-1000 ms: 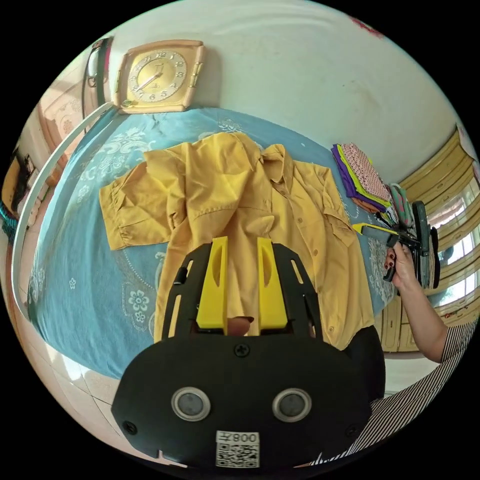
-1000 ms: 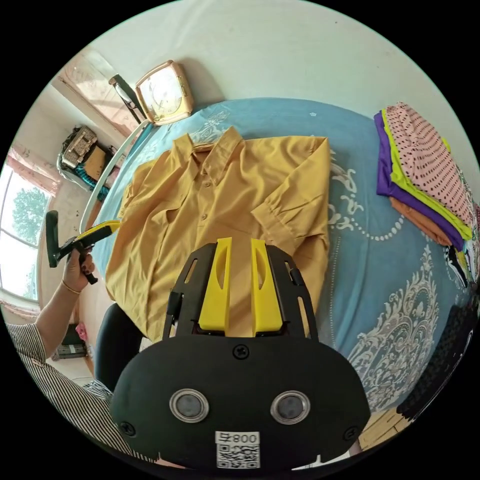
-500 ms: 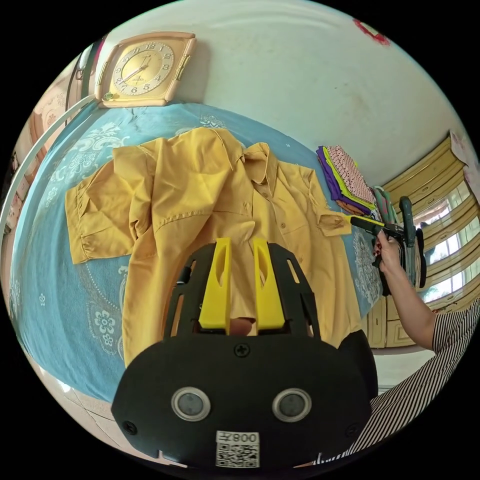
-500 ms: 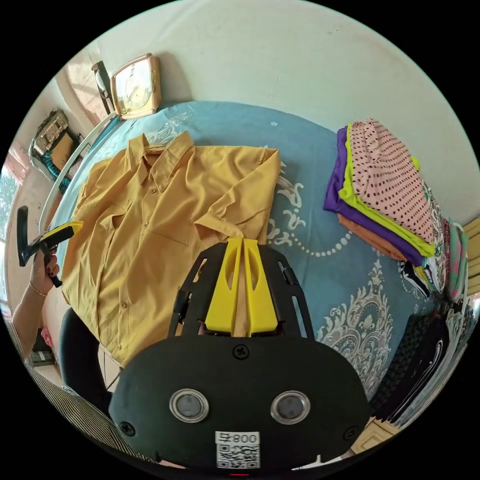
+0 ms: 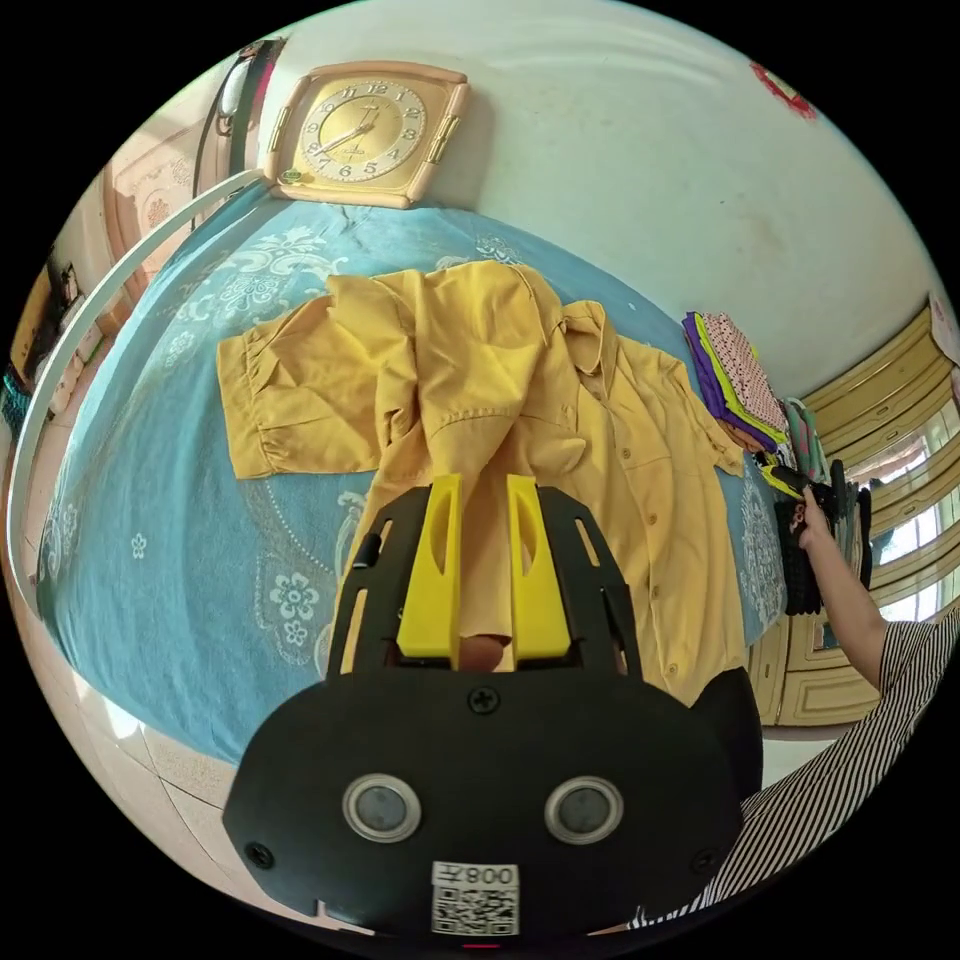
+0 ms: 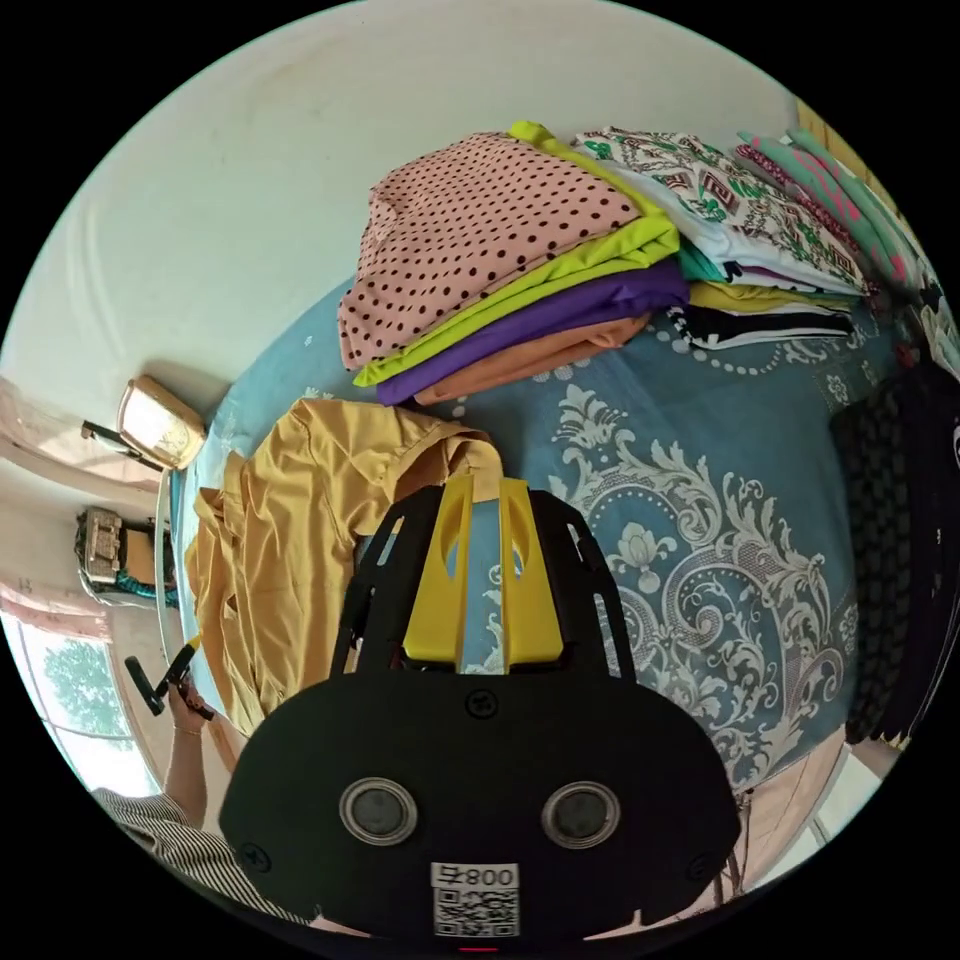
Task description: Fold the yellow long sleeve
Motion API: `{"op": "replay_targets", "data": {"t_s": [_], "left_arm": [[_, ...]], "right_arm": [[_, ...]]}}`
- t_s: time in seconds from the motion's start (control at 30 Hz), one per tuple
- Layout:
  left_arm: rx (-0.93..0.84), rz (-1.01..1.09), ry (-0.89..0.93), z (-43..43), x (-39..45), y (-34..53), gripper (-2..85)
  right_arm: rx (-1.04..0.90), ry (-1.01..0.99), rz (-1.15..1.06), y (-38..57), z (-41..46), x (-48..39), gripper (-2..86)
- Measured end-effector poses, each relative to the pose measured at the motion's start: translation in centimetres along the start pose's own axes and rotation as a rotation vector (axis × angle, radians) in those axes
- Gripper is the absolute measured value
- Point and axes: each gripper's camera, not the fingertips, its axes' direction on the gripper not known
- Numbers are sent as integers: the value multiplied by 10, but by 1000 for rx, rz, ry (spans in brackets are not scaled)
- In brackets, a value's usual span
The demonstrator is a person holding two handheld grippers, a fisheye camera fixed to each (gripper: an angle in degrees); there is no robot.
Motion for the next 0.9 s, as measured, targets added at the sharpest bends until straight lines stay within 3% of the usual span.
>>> {"op": "replay_targets", "data": {"t_s": [0.17,0.4,0.6,0.9], "left_arm": [[56,-145,-66,-25,-38,-19,101],[10,-359,-92,-14,-85,-62,97],[-10,-291,-166,-25,-77,-89,29],[102,-318,-327,-79,-87,-122,13]], "right_arm": [[-61,-83,-260,19,19,-88,50],[-139,-35,-417,12,51,-180,57],[-168,131,-468,-8,60,-214,46],[-304,425,-579,-49,95,-247,4]]}}
